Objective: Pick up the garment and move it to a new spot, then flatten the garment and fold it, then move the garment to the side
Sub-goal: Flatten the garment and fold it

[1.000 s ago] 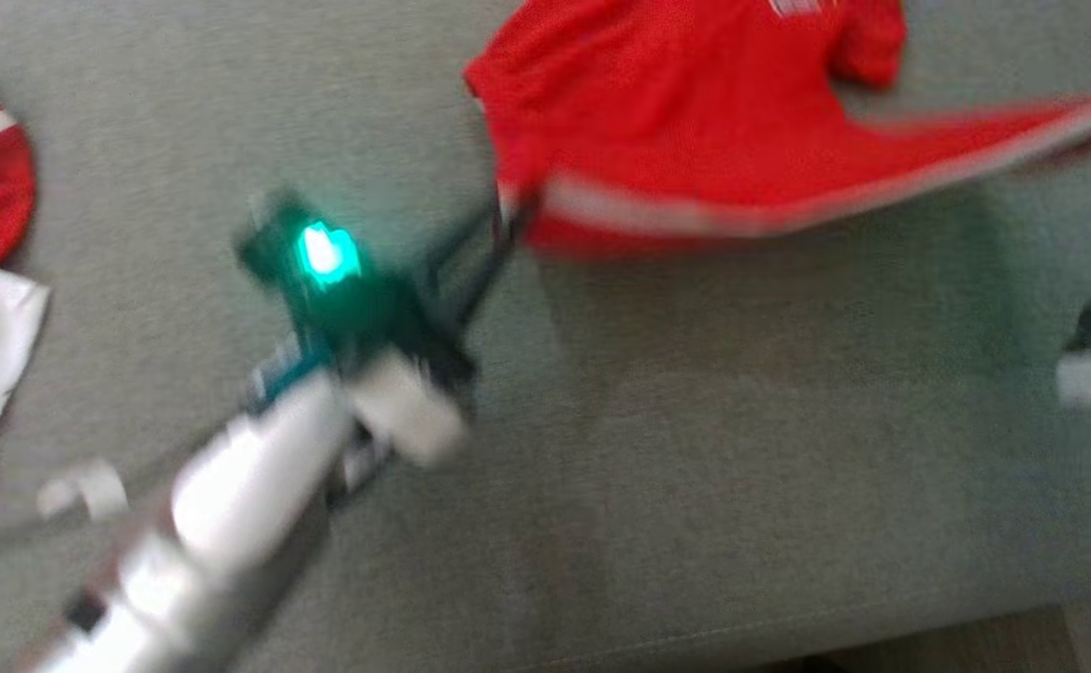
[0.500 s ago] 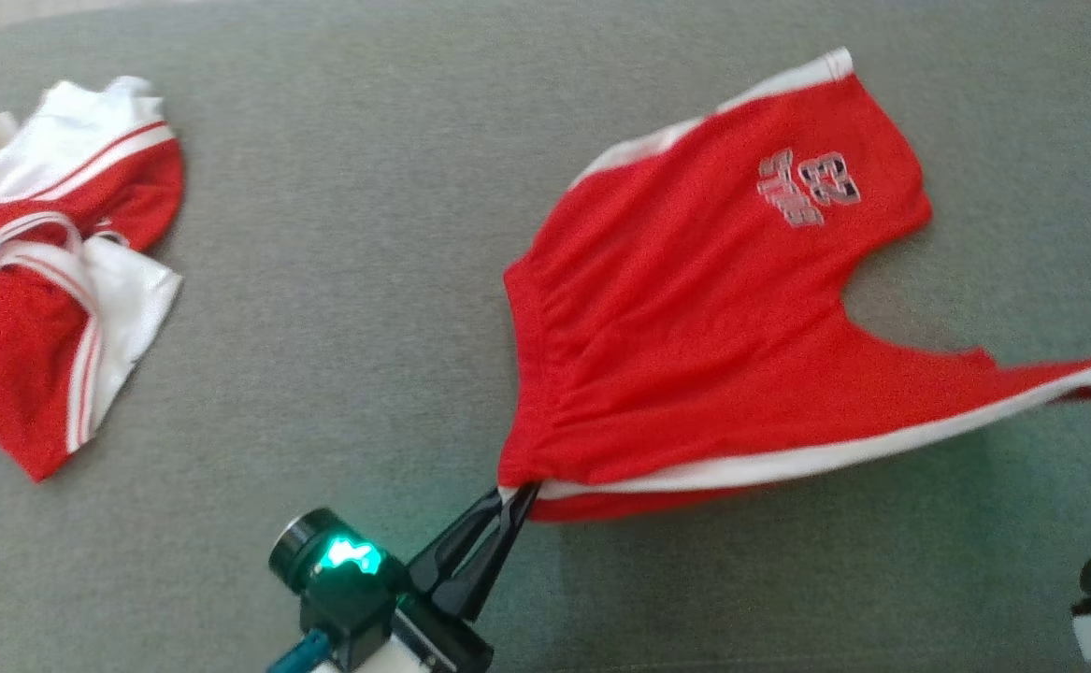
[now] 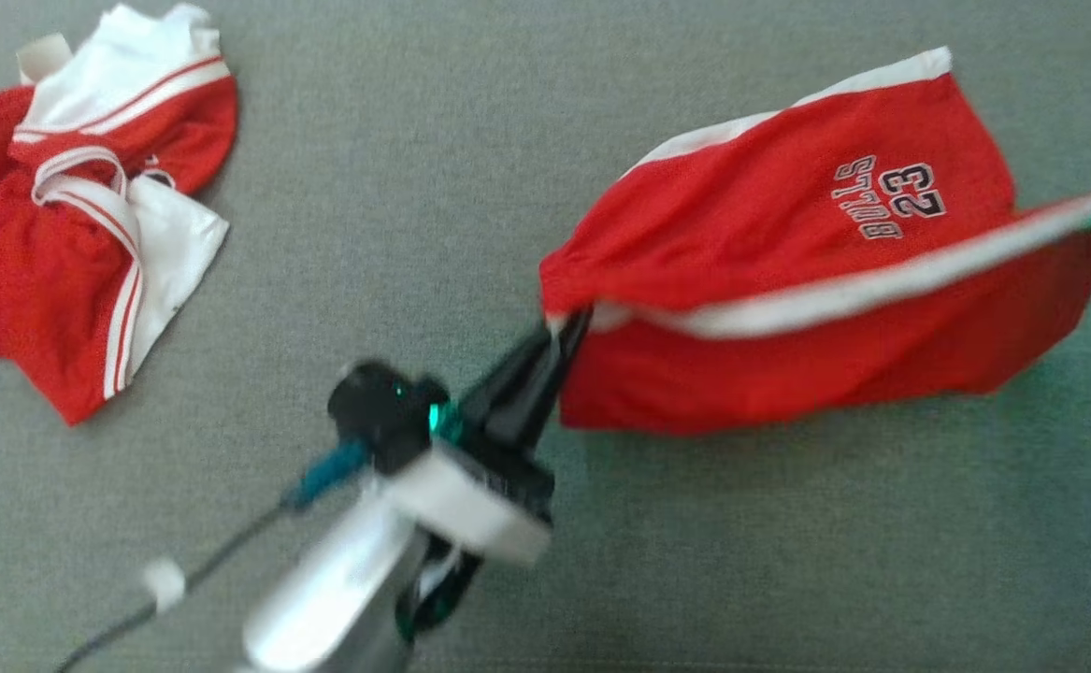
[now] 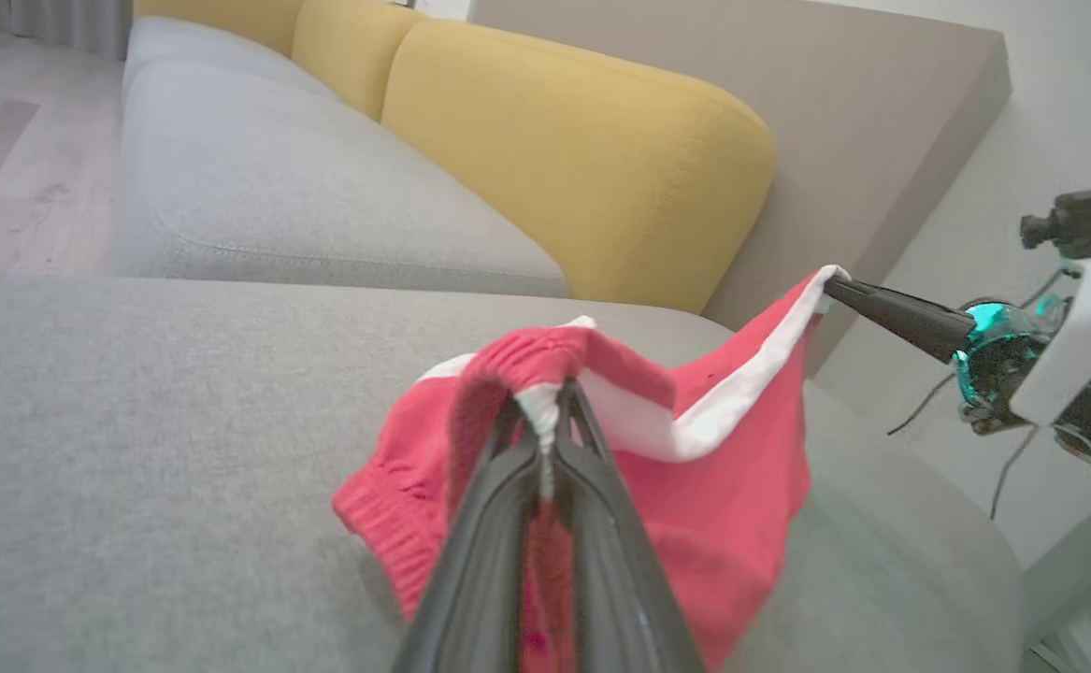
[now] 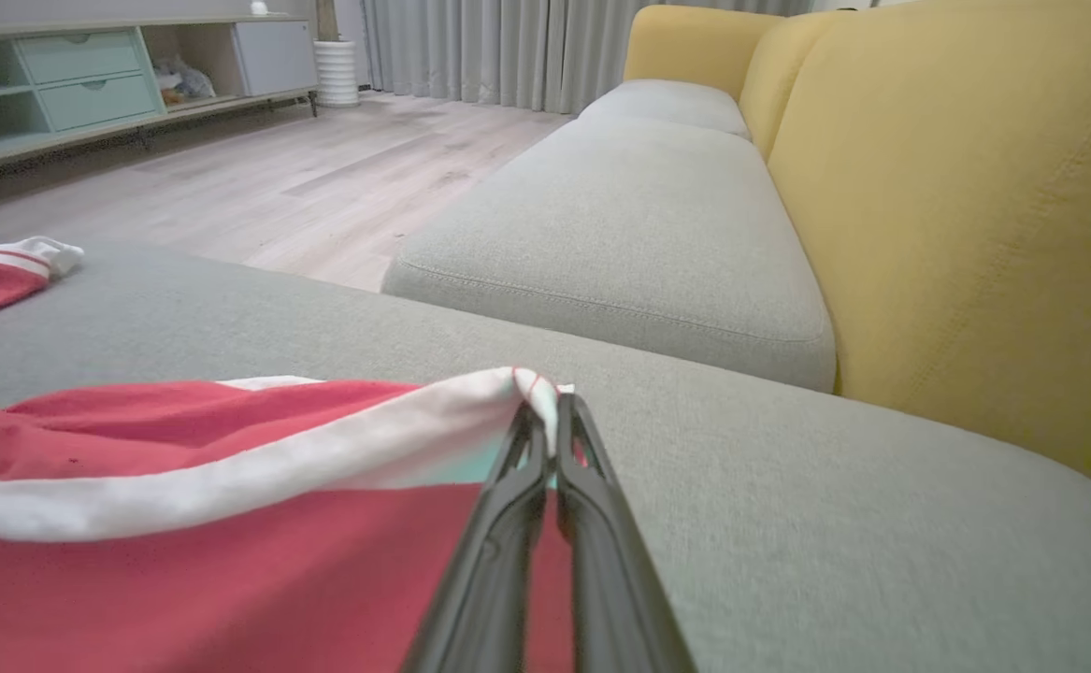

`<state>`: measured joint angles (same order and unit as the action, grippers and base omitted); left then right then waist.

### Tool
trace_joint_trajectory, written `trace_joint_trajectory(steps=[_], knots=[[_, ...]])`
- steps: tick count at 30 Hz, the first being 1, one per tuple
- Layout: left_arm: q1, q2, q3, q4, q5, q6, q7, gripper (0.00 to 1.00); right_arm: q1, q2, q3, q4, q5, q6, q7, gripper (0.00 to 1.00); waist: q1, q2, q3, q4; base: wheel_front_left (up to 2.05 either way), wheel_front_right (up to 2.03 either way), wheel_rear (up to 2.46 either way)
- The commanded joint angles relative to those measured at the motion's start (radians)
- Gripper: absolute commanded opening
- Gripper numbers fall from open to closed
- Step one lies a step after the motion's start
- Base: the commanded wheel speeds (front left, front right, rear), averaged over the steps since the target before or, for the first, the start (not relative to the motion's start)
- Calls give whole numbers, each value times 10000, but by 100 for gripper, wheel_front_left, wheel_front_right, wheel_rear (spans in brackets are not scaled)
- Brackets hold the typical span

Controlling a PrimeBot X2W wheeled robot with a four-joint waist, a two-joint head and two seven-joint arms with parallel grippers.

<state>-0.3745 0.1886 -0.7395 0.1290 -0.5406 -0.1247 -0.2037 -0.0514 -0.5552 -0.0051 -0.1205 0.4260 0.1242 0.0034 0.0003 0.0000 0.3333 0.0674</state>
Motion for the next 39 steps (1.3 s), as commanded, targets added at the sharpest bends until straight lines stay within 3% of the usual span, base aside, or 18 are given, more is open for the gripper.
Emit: trace_joint_trajectory(steps=[1, 6, 14, 15, 16, 17, 18, 24, 28, 35, 36, 37, 38, 39], knots=[[-564, -72, 388, 58, -250, -54, 115, 0, -510, -580, 267, 50, 112, 65, 88, 0, -3, 0, 358, 128, 0, 0, 0], [-2493, -659, 660, 1823, -1299, -57, 442, 0, -2949, -1183, 1513, 2022, 643, 65, -28, 0, -3, 0, 1001, 206, 0, 0, 0], [-3828, -756, 345, 3282, -2152, -58, 421, 0, -5498, -1140, 3359, 4314, 1246, 65, -482, 0, -3, 0, 1533, 166, 0, 0, 0], [-3878, -763, 295, 3428, -2281, -58, 383, 11, -5712, -1072, 3585, 4552, 1336, 65, -562, 29, -3, 0, 1557, 166, 0, 0, 0], [-3925, -771, 251, 3570, -2372, -58, 323, 57, -5885, -1005, 3769, 4792, 1430, 65, -646, 100, -3, 0, 1572, 168, 0, 0, 0], [-3925, -771, 251, 3570, -2372, -58, 323, 57, -5885, -1005, 3769, 4792, 1430, 65, -646, 100, -3, 0, 1572, 168, 0, 0, 0], [-3975, -779, 175, 3685, -2422, -58, 231, 100, -6038, -955, 3944, 5026, 1494, 65, -747, 100, -3, 0, 1575, 176, 0, 0, 0], [-3888, -773, 162, 4133, -1902, 98, -492, 100, -6117, -673, 4294, 6202, 2259, 65, -1416, 100, -3, 0, 1256, 281, 0, 0, 0], [-3150, -768, 951, 2931, -349, 976, -572, 100, -5640, -582, 4476, 6718, 3242, 65, -1088, 100, -3, 0, 910, 372, 0, 0, 0], [-279, -1173, 2281, -192, 2282, 2368, -578, 100, -5173, -484, 4833, 8155, 4349, 65, 41, 100, -3, 0, 299, 922, 0, 0, 0], [96, -1226, 2394, -544, 2482, 2497, -578, 100, -5141, -461, 4933, 8259, 4474, 65, 183, 94, -3, 0, 211, 1010, 0, 0, 0], [441, -1266, 2464, -847, 2674, 2610, -578, 100, -5111, -438, 5004, 8324, 4627, 65, 255, 29, -3, 0, 114, 1096, 0, 0, 0], [757, -1297, 2529, -1123, 2833, 2717, -578, 100, -5088, -428, 5059, 8357, 4781, 65, 274, 0, -3, 0, 15, 1171, 0, 0, 0], [1047, -1321, 2582, -1368, 2950, 2799, -579, 100, -5064, -434, 5124, 8360, 4922, 65, 266, 0, -3, 0, -90, 1233, 0, 0, 0]])
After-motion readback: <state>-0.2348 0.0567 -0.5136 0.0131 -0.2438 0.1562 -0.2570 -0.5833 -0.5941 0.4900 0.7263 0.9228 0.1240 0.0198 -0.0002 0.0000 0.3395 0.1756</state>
